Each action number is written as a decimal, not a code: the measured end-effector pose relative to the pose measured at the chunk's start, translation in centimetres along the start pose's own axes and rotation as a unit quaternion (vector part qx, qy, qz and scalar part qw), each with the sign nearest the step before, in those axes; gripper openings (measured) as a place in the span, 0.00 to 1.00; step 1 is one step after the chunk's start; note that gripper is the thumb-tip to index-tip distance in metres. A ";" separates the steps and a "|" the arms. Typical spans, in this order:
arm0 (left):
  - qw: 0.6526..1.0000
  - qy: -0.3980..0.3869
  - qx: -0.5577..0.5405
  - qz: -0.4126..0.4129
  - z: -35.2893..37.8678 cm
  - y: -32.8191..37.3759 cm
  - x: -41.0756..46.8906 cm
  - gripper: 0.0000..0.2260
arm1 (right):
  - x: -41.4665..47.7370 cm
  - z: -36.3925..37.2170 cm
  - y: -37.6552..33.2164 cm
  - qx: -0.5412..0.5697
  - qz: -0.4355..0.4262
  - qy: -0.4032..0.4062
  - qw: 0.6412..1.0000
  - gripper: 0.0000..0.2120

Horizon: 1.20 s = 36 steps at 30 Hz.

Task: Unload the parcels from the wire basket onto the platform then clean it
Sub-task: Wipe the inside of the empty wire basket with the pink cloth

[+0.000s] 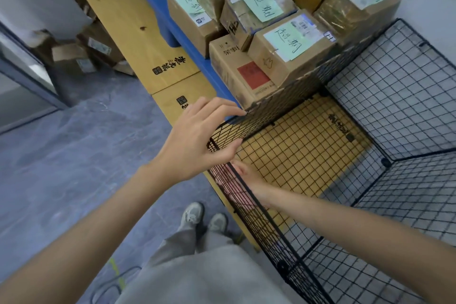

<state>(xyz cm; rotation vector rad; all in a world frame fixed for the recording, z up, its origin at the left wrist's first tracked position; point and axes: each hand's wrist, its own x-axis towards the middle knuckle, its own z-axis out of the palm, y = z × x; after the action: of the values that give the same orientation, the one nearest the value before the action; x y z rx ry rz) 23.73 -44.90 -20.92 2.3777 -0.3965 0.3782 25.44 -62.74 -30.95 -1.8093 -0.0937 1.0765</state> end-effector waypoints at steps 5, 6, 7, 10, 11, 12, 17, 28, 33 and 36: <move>1.000 0.005 -0.026 -0.002 0.2 -0.3 0.1 0.18 | -5.8 -1.8 -5.6 -0.001 -0.078 0.004 0.997 0.18; 1.000 0.005 -0.029 -0.001 0.3 -0.4 0.1 0.18 | -6.0 -1.7 -5.8 -0.011 -0.094 0.012 0.995 0.22; 0.999 0.006 -0.033 -0.001 0.3 -0.4 0.1 0.18 | -5.9 -1.5 -5.7 -0.022 -0.097 0.013 0.995 0.23; 0.999 0.014 -0.039 -0.006 0.3 -0.5 -0.1 0.18 | -3.3 -0.6 -3.3 -0.005 -0.082 0.038 0.996 0.14; 0.999 0.018 -0.038 -0.009 0.2 -0.5 -0.2 0.18 | -2.2 -0.3 -2.3 -0.013 -0.075 0.044 0.996 0.12; 0.999 0.021 -0.037 -0.011 0.2 -0.5 -0.2 0.18 | -0.8 0.0 -1.1 -0.028 -0.068 0.047 0.996 0.11; 0.998 0.026 -0.048 -0.015 0.2 -0.4 -0.2 0.18 | 5.7 0.6 7.2 -0.085 -0.034 0.030 0.995 0.14; 0.997 0.046 -0.054 -0.020 0.6 -0.3 -0.4 0.18 | -5.0 -1.1 -4.9 -0.006 -0.062 0.026 0.998 0.06; 0.996 0.061 -0.063 -0.035 0.7 0.2 -0.5 0.18 | -6.2 -1.1 -6.6 -0.018 -0.149 0.067 0.986 0.05; 0.995 0.062 -0.067 -0.040 0.8 0.2 -0.7 0.18 | -3.0 0.0 -4.1 -0.013 -0.125 0.077 0.989 0.04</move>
<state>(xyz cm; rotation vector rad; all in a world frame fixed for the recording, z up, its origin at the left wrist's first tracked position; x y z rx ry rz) 23.18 -45.47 -21.69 2.2194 -0.2584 0.4464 25.24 -62.17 -25.91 -1.8416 -0.2365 0.7611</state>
